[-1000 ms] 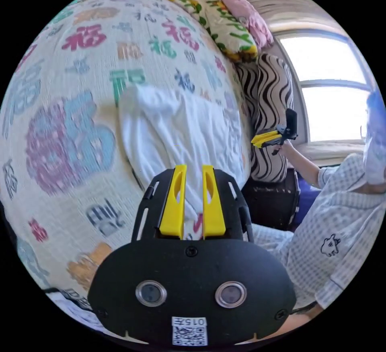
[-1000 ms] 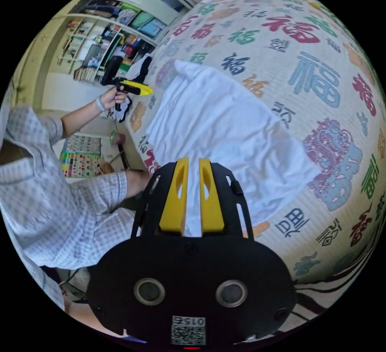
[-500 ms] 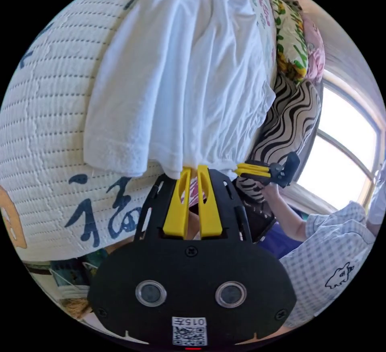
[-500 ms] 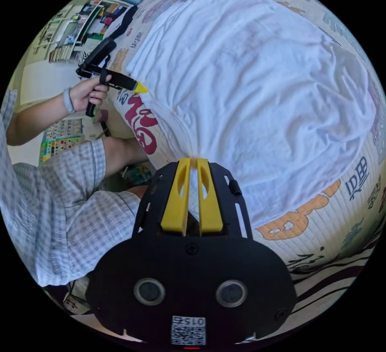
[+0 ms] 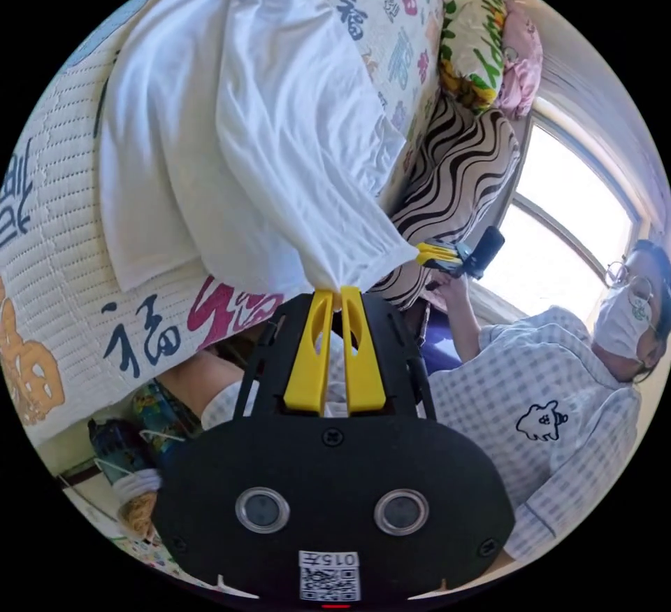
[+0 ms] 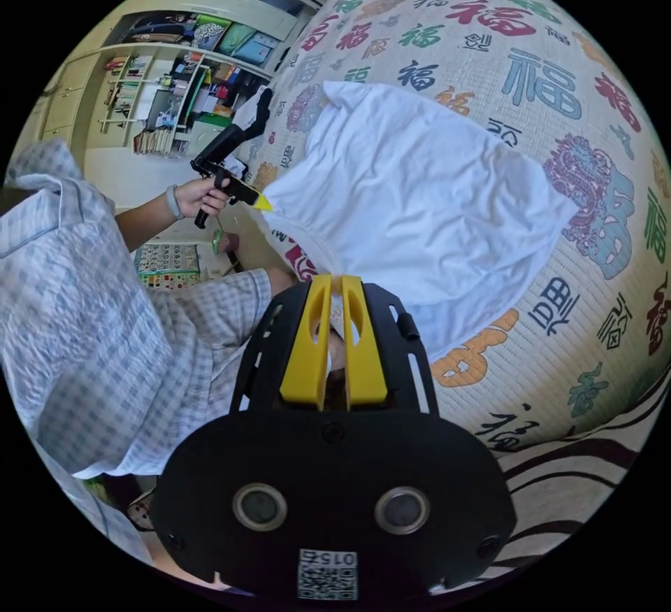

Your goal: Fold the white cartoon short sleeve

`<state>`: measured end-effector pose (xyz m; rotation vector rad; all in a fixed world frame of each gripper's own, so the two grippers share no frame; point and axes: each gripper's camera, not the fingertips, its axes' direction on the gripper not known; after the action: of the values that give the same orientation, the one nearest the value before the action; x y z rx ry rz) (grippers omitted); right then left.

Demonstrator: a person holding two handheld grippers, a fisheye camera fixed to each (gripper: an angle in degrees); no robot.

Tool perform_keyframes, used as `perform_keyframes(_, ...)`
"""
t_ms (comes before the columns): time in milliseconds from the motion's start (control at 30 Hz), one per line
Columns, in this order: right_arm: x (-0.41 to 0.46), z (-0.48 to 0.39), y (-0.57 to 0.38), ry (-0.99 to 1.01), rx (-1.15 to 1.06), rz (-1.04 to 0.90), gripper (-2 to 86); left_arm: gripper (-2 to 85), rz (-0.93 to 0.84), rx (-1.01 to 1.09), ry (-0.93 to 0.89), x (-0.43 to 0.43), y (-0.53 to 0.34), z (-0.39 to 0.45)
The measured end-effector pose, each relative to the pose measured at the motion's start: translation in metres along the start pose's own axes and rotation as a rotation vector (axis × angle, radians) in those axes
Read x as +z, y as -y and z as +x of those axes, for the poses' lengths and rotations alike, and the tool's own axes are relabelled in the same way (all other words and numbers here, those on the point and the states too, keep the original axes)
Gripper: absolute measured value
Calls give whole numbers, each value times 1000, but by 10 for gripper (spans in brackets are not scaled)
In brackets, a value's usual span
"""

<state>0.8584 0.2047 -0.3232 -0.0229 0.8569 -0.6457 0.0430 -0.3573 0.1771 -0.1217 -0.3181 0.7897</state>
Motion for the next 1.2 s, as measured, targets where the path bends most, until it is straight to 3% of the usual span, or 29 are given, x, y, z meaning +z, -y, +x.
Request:
perform_keyframes(333,-1,16,-9,73,-23,-87,13,-3,71,-127,-96,-32,-20,-22)
perform_keyframes(433,-18,31,-3,29,-22,-61,14,-4,202,-36,-265,-58,-2,-4)
perform_keyframes(567,-90,70,42,-57,-81,101,17,-1,328,309,-220,-108,109,60)
perform_keyframes(700,-165,132,119,-391,-47,289,29,23,505,571,-194,-136,244,114)
perform_keyframes(800,-186,184,130,-259,136,391,37,59,552,538,-196,-135,276,111)
perform_keyframes(867,-175,201,103,-154,172,407,44,63,549,562,-207,-129,256,99)
perform_keyframes(933,-147,204,62,-172,202,367,61,70,539,556,-115,-122,219,76)
perform_keyframes(1100,-8,200,-86,5,525,151,87,109,440,128,275,-83,78,-56)
perform_keyframes(1200,44,182,-134,5,646,93,108,120,337,-51,366,-48,18,-106)
